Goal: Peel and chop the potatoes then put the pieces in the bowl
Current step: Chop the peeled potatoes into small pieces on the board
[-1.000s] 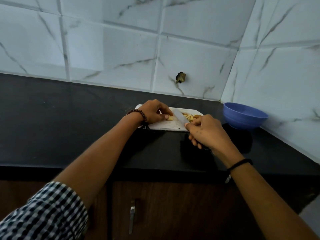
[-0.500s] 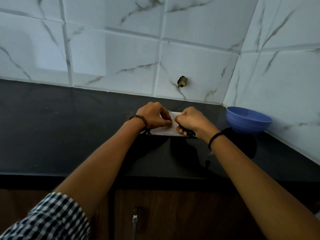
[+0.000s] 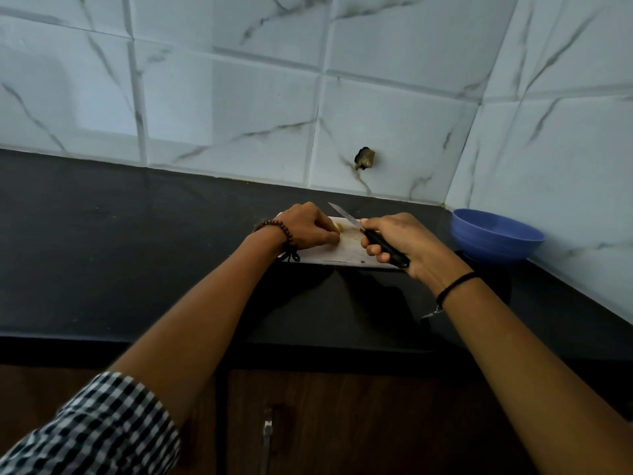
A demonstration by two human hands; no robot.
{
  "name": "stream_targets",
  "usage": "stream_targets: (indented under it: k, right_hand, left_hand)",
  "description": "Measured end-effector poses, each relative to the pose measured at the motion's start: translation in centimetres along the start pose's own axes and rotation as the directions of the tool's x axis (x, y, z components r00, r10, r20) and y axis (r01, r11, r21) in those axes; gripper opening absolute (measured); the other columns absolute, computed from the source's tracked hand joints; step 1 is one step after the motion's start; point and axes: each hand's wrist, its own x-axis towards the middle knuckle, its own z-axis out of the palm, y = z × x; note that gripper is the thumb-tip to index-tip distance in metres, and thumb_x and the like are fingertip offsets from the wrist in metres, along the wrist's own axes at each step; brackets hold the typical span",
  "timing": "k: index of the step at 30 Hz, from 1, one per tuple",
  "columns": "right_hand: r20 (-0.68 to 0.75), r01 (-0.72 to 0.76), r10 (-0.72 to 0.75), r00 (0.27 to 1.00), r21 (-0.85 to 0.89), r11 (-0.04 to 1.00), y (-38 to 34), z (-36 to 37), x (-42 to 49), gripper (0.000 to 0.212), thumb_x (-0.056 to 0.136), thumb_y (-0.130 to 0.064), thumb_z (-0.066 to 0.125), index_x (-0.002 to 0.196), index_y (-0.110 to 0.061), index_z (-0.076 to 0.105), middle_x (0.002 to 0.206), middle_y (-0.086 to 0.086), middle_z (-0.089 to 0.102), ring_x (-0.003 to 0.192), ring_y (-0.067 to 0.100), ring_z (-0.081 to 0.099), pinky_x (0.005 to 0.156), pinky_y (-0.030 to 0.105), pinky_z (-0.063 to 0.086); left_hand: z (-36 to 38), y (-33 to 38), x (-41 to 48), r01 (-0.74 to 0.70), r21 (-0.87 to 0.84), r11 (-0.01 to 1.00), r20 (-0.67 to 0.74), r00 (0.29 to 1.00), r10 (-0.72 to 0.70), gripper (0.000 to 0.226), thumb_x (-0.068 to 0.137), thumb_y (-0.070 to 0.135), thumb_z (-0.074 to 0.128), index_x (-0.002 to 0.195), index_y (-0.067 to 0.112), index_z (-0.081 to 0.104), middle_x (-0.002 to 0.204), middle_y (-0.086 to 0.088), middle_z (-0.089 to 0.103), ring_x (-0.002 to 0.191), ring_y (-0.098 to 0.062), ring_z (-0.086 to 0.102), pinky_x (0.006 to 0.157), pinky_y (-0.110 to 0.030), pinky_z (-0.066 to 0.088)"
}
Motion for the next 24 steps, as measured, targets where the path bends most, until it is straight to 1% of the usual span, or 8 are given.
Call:
stream_targets:
  k: [2, 5, 9, 13, 15, 17, 21, 24]
  right_hand:
    - [-0.005, 0.019, -0.019, 1.000, -0.032, 0.999, 0.1, -0.3, -0.5, 0.019, 0.099, -0.018, 0.058, 0.101, 0.000, 0.065, 0.069, 0.008, 0.062, 0.043, 0.009, 0.049, 0.035, 0.018, 0.036]
    - [-0.016, 0.057, -0.058, 0.998, -0.057, 0.997, 0.3, -0.8, -1.1, 0.018, 0.099, -0.020, 0.059, 0.100, -0.003, 0.064, 0.067, 0.007, 0.063, 0.044, 0.009, 0.051, 0.035, 0.018, 0.038]
    - [-0.057, 0.094, -0.100, 0.993, -0.099, 0.991, 0.8, -1.3, -1.5, 0.022, 0.099, -0.021, 0.059, 0.102, -0.001, 0.066, 0.069, 0.008, 0.066, 0.046, 0.009, 0.053, 0.037, 0.020, 0.040]
    - [-0.097, 0.113, -0.137, 0.986, -0.224, 0.968, 1.5, -1.7, -2.0, 0.021, 0.098, -0.022, 0.058, 0.097, -0.003, 0.067, 0.069, 0.008, 0.068, 0.046, 0.011, 0.055, 0.038, 0.020, 0.041]
    - [-0.096, 0.128, -0.165, 0.982, -0.311, 0.942, 1.9, -1.7, -2.4, 0.019, 0.098, -0.025, 0.058, 0.092, -0.009, 0.068, 0.069, 0.008, 0.069, 0.045, 0.011, 0.055, 0.037, 0.020, 0.041]
    - [-0.076, 0.161, -0.210, 0.975, -0.411, 0.897, 2.0, -1.7, -2.8, 0.017, 0.097, -0.028, 0.061, 0.089, -0.015, 0.067, 0.069, 0.008, 0.070, 0.045, 0.012, 0.056, 0.039, 0.021, 0.042]
    - [-0.053, 0.210, -0.284, 0.957, -0.544, 0.812, 2.0, -1.3, -3.5, 0.022, 0.096, -0.030, 0.060, 0.081, -0.015, 0.066, 0.071, 0.014, 0.073, 0.049, 0.020, 0.061, 0.047, 0.028, 0.050]
    - [-0.070, 0.207, -0.309, 0.948, -0.604, 0.770, 1.8, -1.1, -3.9, 0.024, 0.096, -0.031, 0.059, 0.080, -0.013, 0.065, 0.069, 0.012, 0.073, 0.049, 0.021, 0.063, 0.047, 0.029, 0.052]
  left_hand:
    - [0.0, 0.1, -0.1, -0.001, -0.025, 1.000, 0.010, 1.000, 0.002, 0.020, 0.078, 0.043, 0.071, 0.097, 0.036, 0.074, 0.098, 0.014, 0.065, 0.099, -0.008, 0.057, 0.093, -0.030, 0.047]
    - [-0.1, 0.5, -0.4, -0.083, -0.071, 0.994, 0.015, 0.996, 0.084, 0.018, 0.079, 0.036, 0.074, 0.097, 0.034, 0.073, 0.092, 0.018, 0.065, 0.086, -0.002, 0.055, 0.084, -0.023, 0.045]
    - [0.1, 1.1, -0.8, -0.167, -0.072, 0.983, 0.008, 0.986, 0.168, 0.015, 0.076, 0.032, 0.079, 0.090, 0.031, 0.075, 0.091, 0.016, 0.068, 0.081, -0.004, 0.058, 0.071, -0.013, 0.041]
    - [-0.2, 1.0, -0.8, -0.139, -0.163, 0.977, 0.027, 0.989, 0.145, 0.023, 0.075, 0.025, 0.080, 0.098, 0.029, 0.076, 0.090, 0.015, 0.074, 0.088, 0.001, 0.064, 0.081, -0.012, 0.043]
    - [-0.5, 0.9, -0.8, -0.120, -0.210, 0.970, 0.034, 0.991, 0.130, 0.025, 0.078, 0.021, 0.076, 0.103, 0.026, 0.074, 0.090, 0.011, 0.075, 0.093, 0.001, 0.066, 0.092, -0.017, 0.043]
    - [-0.6, 0.8, -0.9, -0.108, -0.230, 0.967, 0.026, 0.993, 0.117, 0.022, 0.081, 0.021, 0.074, 0.103, 0.025, 0.074, 0.090, 0.010, 0.075, 0.094, -0.001, 0.067, 0.097, -0.021, 0.043]
    - [-0.3, 0.4, -0.8, -0.119, -0.152, 0.981, 0.042, 0.991, 0.127, 0.021, 0.082, 0.034, 0.074, 0.103, 0.031, 0.075, 0.094, 0.015, 0.073, 0.096, 0.001, 0.064, 0.096, -0.021, 0.044]
    - [-0.2, 0.5, -0.8, -0.144, -0.101, 0.984, 0.081, 0.985, 0.153, 0.022, 0.079, 0.037, 0.076, 0.100, 0.033, 0.076, 0.091, 0.020, 0.072, 0.088, 0.002, 0.061, 0.085, -0.016, 0.045]
